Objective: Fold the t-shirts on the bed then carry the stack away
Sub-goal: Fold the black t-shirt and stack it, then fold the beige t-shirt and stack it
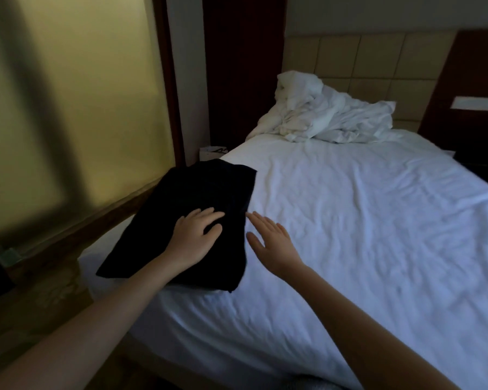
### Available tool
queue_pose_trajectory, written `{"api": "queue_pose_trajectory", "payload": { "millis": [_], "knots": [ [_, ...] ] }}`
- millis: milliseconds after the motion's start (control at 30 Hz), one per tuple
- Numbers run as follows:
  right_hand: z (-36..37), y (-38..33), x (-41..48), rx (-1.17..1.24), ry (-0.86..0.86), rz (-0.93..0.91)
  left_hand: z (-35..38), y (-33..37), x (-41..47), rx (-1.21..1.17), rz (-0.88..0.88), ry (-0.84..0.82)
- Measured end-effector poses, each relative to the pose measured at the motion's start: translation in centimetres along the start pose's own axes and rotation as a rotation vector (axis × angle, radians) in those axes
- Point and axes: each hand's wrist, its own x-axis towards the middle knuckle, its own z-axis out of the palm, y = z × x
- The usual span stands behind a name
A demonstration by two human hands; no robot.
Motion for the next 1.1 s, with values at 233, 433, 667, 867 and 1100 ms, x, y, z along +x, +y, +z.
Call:
{"api": "queue_pose_trajectory", "payload": {
  "millis": [233,433,667,867,1100],
  "knots": [
    [-7.1,7.2,-6.3,-0.159,0.154,0.056,5.5,8.0,1.0,-0.268,0.132,-0.094],
    [-12.8,14.5,-13.5,-0.251,0.259,0.15,13.1,15.9,0.8,-0.401,0.327,-0.171],
    [-17.3,23.1,-24.3,-0.372,0.34,0.388,23.9,26.6,0.1,-0.367,0.393,-0.338],
    [-21.4,29.3,-33.3,-0.505,0.444,0.649,32.0,37.5,-1.3,-0.308,0.489,-0.384],
    [-21.2,32.4,-37.1,-0.45,0.591,0.864,39.3,39.0,-1.8,-0.098,0.753,-0.15]
  ]
}}
